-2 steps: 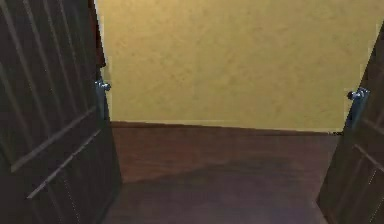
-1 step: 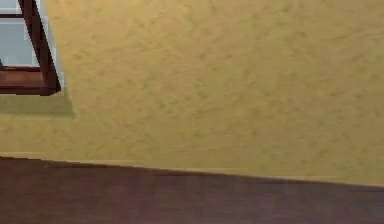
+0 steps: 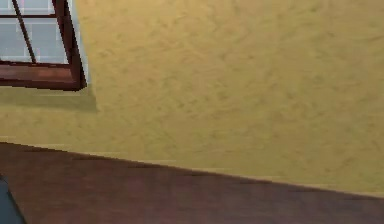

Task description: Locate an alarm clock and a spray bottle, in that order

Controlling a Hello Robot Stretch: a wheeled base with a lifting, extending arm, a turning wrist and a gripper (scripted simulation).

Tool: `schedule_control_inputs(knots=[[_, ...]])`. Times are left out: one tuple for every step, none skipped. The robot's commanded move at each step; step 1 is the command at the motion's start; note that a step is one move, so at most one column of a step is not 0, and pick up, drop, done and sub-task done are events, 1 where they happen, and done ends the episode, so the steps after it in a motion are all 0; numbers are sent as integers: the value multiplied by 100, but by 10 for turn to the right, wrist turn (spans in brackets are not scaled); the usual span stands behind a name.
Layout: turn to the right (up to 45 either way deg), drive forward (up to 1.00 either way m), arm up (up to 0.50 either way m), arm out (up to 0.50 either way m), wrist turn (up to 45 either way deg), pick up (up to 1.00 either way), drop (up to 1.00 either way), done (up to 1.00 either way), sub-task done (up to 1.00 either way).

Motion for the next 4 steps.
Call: schedule_control_inputs(knots=[[0,60,0,0,0,0,0,0,0],[-300,0,0,0,0,0,0,0,0],[0,40,0,0,0,0,0,0,0],[-420,0,0,0,0,0,0,0,0]])
